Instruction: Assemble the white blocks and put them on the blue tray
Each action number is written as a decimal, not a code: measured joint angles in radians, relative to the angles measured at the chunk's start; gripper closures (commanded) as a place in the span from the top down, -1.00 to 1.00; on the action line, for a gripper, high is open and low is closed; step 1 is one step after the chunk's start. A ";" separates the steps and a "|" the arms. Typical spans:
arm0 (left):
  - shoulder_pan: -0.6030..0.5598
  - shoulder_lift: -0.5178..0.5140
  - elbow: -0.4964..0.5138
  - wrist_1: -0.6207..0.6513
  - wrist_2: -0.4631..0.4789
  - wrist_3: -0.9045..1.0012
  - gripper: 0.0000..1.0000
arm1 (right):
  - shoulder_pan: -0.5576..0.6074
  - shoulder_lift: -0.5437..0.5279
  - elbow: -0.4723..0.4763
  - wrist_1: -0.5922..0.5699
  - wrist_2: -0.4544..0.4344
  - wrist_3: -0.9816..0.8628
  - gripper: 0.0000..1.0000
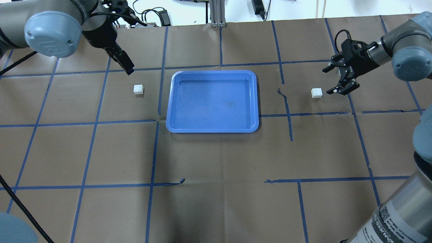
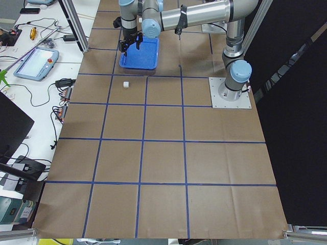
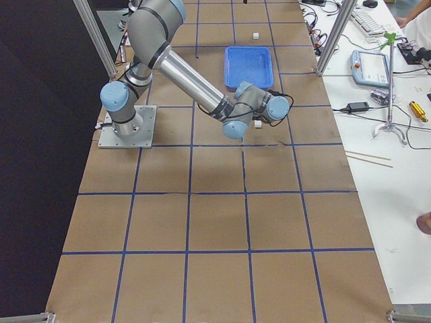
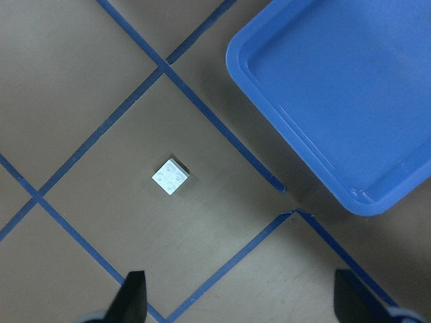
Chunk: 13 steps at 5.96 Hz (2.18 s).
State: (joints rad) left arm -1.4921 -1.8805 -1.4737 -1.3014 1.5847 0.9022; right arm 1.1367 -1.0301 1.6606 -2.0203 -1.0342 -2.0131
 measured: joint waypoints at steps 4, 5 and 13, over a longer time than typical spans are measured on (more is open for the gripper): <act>0.021 -0.173 0.000 0.274 -0.016 -0.104 0.89 | 0.000 0.020 0.110 -0.136 0.004 -0.037 0.72; 0.021 -0.214 -0.001 0.288 -0.017 -0.150 0.89 | 0.000 0.021 0.111 -0.137 0.005 -0.035 0.45; 0.073 -0.336 -0.048 0.298 -0.057 -0.339 0.25 | 0.000 0.010 0.054 -0.151 0.003 -0.016 -0.45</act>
State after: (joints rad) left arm -1.4189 -2.2165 -1.5219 -1.0032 1.5275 0.5633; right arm 1.1367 -1.0206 1.7141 -2.1716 -1.0308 -2.0292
